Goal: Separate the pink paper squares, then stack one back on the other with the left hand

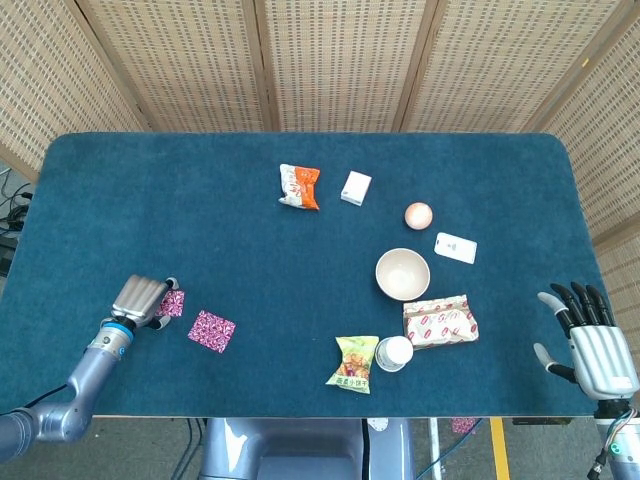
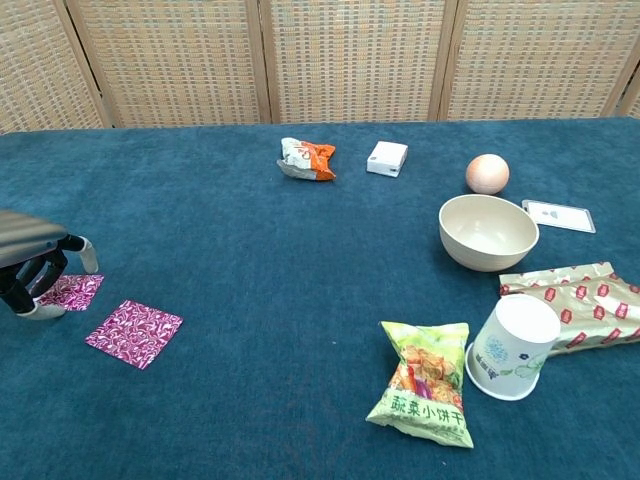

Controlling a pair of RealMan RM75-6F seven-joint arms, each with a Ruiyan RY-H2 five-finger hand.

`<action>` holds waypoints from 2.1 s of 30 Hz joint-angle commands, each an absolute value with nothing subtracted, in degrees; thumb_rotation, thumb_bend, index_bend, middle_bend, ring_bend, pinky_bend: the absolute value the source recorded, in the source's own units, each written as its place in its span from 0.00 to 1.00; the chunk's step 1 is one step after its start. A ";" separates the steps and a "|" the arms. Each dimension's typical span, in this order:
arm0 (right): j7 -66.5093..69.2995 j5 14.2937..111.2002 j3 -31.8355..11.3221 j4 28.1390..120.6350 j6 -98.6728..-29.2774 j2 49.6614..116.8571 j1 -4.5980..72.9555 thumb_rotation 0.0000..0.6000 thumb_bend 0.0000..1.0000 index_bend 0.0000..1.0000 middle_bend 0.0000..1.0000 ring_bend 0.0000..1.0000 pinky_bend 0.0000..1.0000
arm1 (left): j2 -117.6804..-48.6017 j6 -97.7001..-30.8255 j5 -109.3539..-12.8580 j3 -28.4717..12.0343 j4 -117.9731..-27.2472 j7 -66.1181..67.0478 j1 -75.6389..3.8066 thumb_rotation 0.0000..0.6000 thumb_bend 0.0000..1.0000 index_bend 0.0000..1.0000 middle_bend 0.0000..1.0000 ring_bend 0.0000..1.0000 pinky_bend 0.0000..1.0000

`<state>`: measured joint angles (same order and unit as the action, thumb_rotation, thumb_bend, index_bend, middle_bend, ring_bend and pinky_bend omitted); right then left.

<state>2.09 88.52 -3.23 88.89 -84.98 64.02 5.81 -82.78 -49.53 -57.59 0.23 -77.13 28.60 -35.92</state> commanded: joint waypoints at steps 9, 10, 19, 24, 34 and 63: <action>2.21 88.38 -3.35 88.77 -84.76 64.01 5.98 1.00 0.34 0.17 0.14 0.00 0.00 | -82.89 -49.19 -56.80 0.15 -77.37 28.68 -35.88 0.89 0.38 0.58 0.65 0.58 0.54; 2.19 88.38 -3.31 88.74 -84.75 64.06 5.96 1.00 0.34 0.17 0.14 0.00 0.00 | -82.91 -49.23 -56.77 0.08 -77.40 28.61 -35.87 0.89 0.40 0.58 0.65 0.58 0.54; 2.12 88.28 -3.43 88.77 -85.03 64.03 5.86 1.00 0.34 0.17 0.14 0.00 0.00 | -82.12 -49.76 -57.36 -0.47 -78.67 27.58 -35.85 0.89 0.42 0.61 0.65 0.58 0.54; 2.04 88.31 -3.48 88.95 -84.99 64.00 5.94 1.00 0.34 0.17 0.14 0.00 0.00 | -80.06 -50.93 -58.67 -1.06 -81.24 26.74 -35.82 0.89 0.41 0.61 0.65 0.58 0.54; 1.95 88.47 -3.39 89.00 -84.94 63.97 5.99 1.00 0.34 0.17 0.14 0.00 0.00 | -76.29 -51.91 -61.48 -1.06 -85.92 27.83 -36.65 0.89 0.39 0.61 0.65 0.58 0.54; 2.73 88.80 -3.23 88.72 -85.40 63.90 5.74 1.00 0.34 0.17 0.14 0.00 0.00 | -81.29 -52.33 -67.68 3.36 -91.56 38.69 -38.83 0.88 0.37 0.61 0.65 0.58 0.54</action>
